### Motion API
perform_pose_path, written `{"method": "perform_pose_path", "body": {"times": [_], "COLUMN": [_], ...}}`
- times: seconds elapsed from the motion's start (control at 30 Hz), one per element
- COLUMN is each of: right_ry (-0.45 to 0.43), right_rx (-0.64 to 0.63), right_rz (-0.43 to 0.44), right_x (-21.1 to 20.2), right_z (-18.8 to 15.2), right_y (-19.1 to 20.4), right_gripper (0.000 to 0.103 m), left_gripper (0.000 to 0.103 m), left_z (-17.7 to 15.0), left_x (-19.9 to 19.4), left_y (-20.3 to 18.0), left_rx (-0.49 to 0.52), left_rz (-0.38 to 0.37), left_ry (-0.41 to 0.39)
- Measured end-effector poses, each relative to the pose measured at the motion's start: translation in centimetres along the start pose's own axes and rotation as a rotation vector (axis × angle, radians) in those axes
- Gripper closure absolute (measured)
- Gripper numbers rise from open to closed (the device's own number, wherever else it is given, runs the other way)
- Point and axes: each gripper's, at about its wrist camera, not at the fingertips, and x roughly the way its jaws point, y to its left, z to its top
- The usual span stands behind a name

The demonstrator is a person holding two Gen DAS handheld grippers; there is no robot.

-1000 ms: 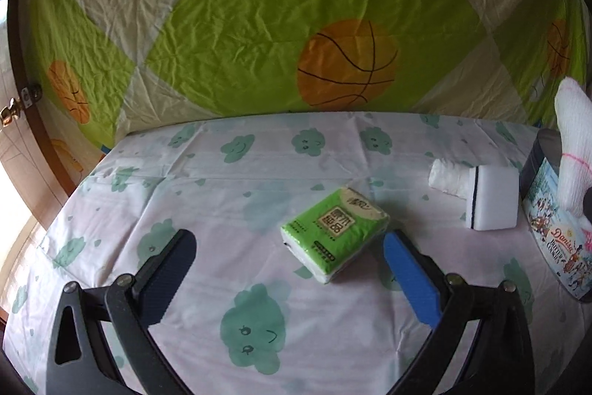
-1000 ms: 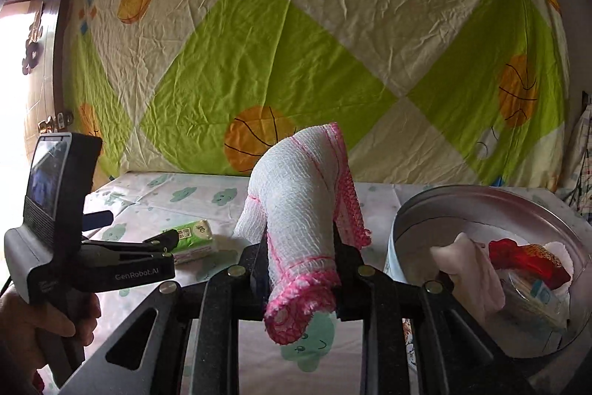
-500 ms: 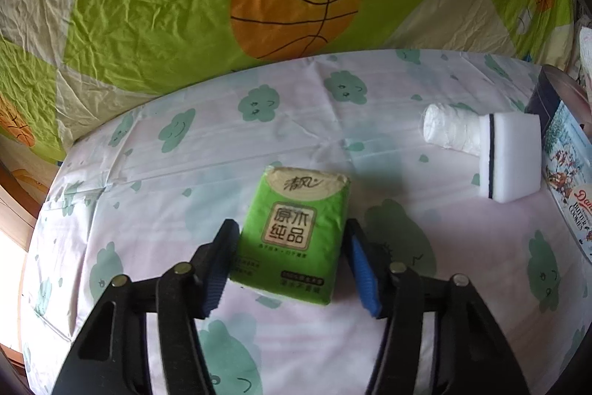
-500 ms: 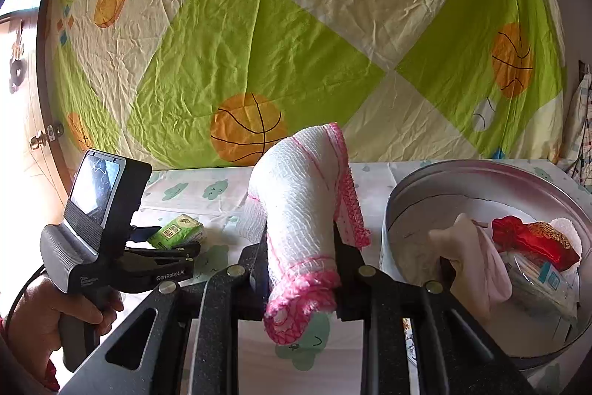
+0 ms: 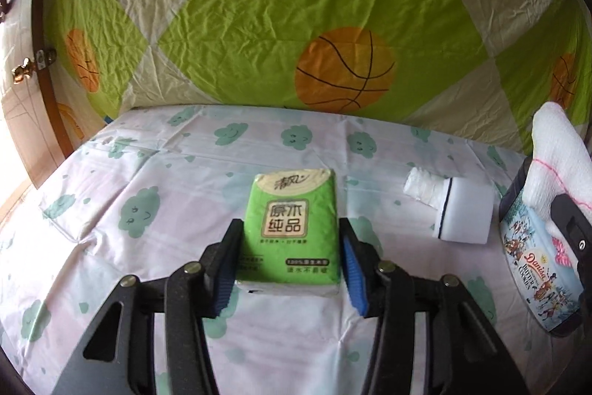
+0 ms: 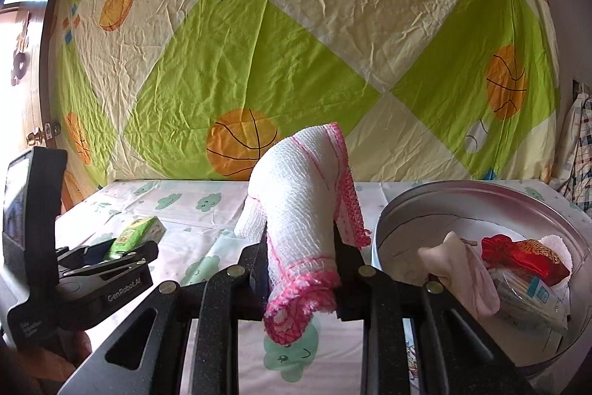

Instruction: Organize soft objects

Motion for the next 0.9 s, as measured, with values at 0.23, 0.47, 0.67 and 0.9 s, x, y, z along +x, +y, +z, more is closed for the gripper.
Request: {"method": "perform_pose_path", "body": {"times": [0.23,0.47,0.67,0.9], "right_ry": [-0.015,-0.035,-0.063,-0.098], "right_rx": [-0.012,-0.045,-0.069,-0.083], "right_rz": [-0.022,-0.031,-0.045,-0.06], "right_x": [-0.5,-1.9,-3.6,-5.5], "right_z": [-0.3,-0.7,-1.2,-1.6], "right_y": [0.1,0.5,0.5,0.1], "right_gripper": [0.076,0.076,0.076,0.076], "left_gripper": [0.054,0.054,0.054,0.054], "left_z": [-1.5,-2.1,-2.6,-3.2], "left_x": [-3.0,-4.4,-5.1,-5.9], "left_y": [0.1,-0.4,-1.0,-1.7], "left_rx": [-0.067,-0.053,-0.042,-0.033], "left_rz": [0.071,0.086,0.088,0.078], "left_ry": [-0.08,-0.102,-0.101,-0.093]}}
